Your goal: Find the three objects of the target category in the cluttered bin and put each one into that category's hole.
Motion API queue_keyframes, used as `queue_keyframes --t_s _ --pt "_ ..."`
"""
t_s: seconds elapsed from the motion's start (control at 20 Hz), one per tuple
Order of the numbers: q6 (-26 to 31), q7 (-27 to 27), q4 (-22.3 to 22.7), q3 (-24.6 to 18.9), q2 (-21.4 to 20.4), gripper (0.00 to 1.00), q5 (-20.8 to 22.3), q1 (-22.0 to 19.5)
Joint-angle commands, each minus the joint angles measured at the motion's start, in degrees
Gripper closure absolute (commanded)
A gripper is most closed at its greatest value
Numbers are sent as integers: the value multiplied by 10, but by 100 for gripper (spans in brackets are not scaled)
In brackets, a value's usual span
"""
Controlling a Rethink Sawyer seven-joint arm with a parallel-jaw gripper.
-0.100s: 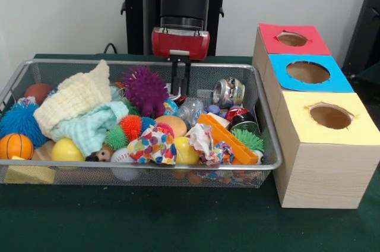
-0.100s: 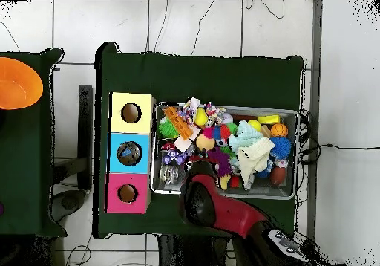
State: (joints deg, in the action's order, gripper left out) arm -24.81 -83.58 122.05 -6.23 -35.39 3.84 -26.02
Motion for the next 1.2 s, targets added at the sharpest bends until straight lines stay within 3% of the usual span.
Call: queue_keyframes --t_s 0.05,0.4,0.75,1.05,1.2 --pt "22 -130 -66 -37 0 0 -18 -10" --pt "30 -104 -73 -27 2 0 -5 3" --pt "82 -45 -94 -34 -1 0 33 18" --pt "78 -53 -101 -52 -4 0 68 23" --pt "89 -48 -110 -35 5 0 69 34"
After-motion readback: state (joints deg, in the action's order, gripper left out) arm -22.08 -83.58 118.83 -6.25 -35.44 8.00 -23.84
